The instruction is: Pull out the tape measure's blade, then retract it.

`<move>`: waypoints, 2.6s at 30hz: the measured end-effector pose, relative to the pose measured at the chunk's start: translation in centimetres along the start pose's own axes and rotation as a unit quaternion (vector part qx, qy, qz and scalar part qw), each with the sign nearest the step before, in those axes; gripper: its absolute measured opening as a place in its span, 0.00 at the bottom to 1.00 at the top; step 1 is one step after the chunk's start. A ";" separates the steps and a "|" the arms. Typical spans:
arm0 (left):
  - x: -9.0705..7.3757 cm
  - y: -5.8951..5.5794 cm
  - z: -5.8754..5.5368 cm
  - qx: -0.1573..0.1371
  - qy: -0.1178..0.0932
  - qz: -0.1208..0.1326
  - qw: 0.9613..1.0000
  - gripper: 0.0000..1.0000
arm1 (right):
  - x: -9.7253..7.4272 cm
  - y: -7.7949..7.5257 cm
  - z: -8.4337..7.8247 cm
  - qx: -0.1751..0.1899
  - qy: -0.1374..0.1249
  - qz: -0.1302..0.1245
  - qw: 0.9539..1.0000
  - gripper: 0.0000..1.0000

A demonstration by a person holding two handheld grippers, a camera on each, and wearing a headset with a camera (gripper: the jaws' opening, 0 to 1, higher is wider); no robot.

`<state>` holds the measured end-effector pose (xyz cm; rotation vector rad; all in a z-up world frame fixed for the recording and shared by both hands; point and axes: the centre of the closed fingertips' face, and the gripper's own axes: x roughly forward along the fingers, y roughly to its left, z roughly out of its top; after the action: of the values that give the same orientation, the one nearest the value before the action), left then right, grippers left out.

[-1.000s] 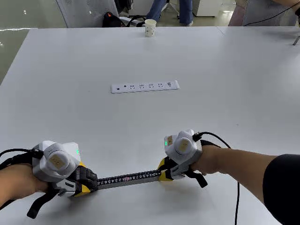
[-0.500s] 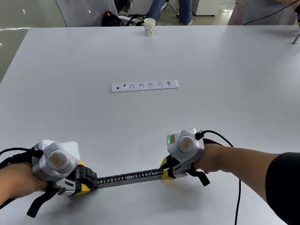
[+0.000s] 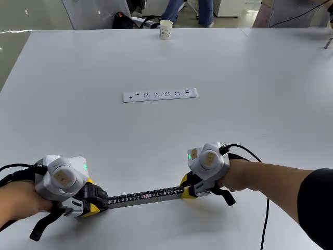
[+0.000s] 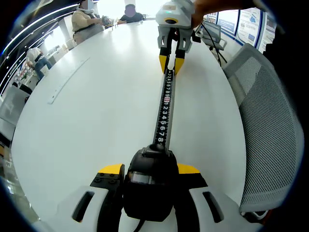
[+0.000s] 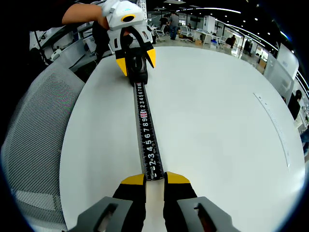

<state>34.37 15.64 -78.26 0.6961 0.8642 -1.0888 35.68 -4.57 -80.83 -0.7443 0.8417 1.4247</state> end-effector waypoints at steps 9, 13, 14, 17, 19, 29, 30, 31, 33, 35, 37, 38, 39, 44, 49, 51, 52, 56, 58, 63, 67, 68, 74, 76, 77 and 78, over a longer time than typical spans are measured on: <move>0.0 0.0 0.0 0.000 0.000 0.000 1.000 0.35 | -0.3 -0.1 -0.5 0.002 0.002 -0.002 1.000 0.09; 0.0 0.0 0.0 0.000 0.000 0.000 1.000 0.35 | -0.5 -0.1 -0.7 0.003 0.003 -0.002 1.000 0.09; 0.0 0.0 0.0 0.000 0.000 0.001 1.000 0.35 | -0.6 -0.1 -0.7 0.004 0.003 -0.002 1.000 0.09; 0.0 0.0 0.1 0.000 0.000 0.000 1.000 0.35 | -0.7 -0.1 -0.9 0.004 0.004 -0.003 1.000 0.09; 0.0 0.0 0.1 0.000 0.000 0.000 1.000 0.35 | -0.8 -0.2 -1.0 0.005 0.004 -0.003 1.000 0.09; 0.1 0.0 0.0 0.000 0.000 0.000 1.000 0.35 | -1.1 -0.3 -1.4 0.009 0.005 -0.004 1.000 0.09; 0.0 0.0 0.0 0.000 0.000 0.000 1.000 0.35 | -1.1 -0.3 -1.4 0.009 0.005 -0.005 1.000 0.09; 0.1 0.1 0.0 0.000 0.000 0.000 1.000 0.35 | -1.1 -0.3 -1.5 0.009 0.006 -0.005 1.000 0.09; 0.1 0.1 0.0 0.000 0.000 0.000 1.000 0.35 | -1.2 -0.3 -1.6 0.011 0.005 -0.004 1.000 0.09; 0.1 0.1 0.0 0.000 0.000 0.000 1.000 0.35 | -1.3 -0.4 -1.7 0.010 0.006 -0.004 1.000 0.09; 0.1 0.1 0.0 0.000 0.000 0.000 1.000 0.35 | -1.3 -0.4 -1.8 0.011 0.006 -0.004 1.000 0.09; 0.1 0.0 0.0 0.000 0.000 0.000 1.000 0.35 | -1.3 -0.4 -1.8 0.011 0.006 -0.005 1.000 0.09; 0.1 0.1 0.0 0.000 0.000 0.000 1.000 0.35 | -1.4 -0.4 -1.9 0.012 0.006 -0.005 1.000 0.09; 0.1 0.1 0.0 0.000 0.000 0.000 1.000 0.35 | -1.5 -0.4 -2.1 0.013 0.007 -0.005 1.000 0.09; 0.1 0.1 0.1 0.000 0.000 0.000 1.000 0.35 | -1.6 -0.5 -2.4 0.015 0.007 -0.006 1.000 0.09; 0.1 0.1 0.1 0.000 0.000 0.000 1.000 0.35 | -1.7 -0.5 -2.5 0.015 0.007 -0.006 1.000 0.09; 0.1 0.1 0.0 0.000 0.000 0.000 1.000 0.35 | -1.7 -0.5 -2.5 0.015 0.008 -0.006 1.000 0.09; 0.1 0.1 0.0 0.000 0.001 0.000 1.000 0.35 | -1.9 -0.6 -2.7 0.017 0.009 -0.007 1.000 0.09; 0.1 0.1 0.0 0.000 0.001 0.000 1.000 0.35 | -2.0 -0.5 -2.7 0.017 0.008 -0.008 1.000 0.09; 0.1 0.2 0.1 0.000 0.001 0.000 1.000 0.35 | -2.0 -0.6 -3.0 0.017 0.009 -0.008 1.000 0.09; 0.1 0.2 0.1 0.000 0.000 0.000 1.000 0.35 | -2.0 -0.6 -3.0 0.018 0.009 -0.008 1.000 0.09; 0.1 0.2 0.0 0.001 0.000 0.000 1.000 0.35 | -2.0 -0.6 -3.0 0.018 0.009 -0.008 1.000 0.09; 0.0 0.1 0.0 0.001 0.000 0.000 1.000 0.35 | -2.0 -0.5 -2.9 0.026 0.006 -0.010 1.000 0.09; 0.1 0.1 0.0 0.000 0.000 0.000 1.000 0.35 | -2.0 -0.6 -3.0 0.024 0.006 -0.009 1.000 0.09; 0.1 0.2 0.1 0.000 -0.001 0.000 1.000 0.35 | -2.0 -0.6 -3.0 0.025 0.006 -0.009 1.000 0.09; 0.0 0.1 0.1 0.000 -0.001 -0.001 1.000 0.35 | -2.0 -0.6 -3.0 0.026 0.005 -0.008 1.000 0.09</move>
<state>34.51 15.60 -78.23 0.6942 0.8630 -1.0902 36.21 -8.15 -80.72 -0.7190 0.8757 1.3811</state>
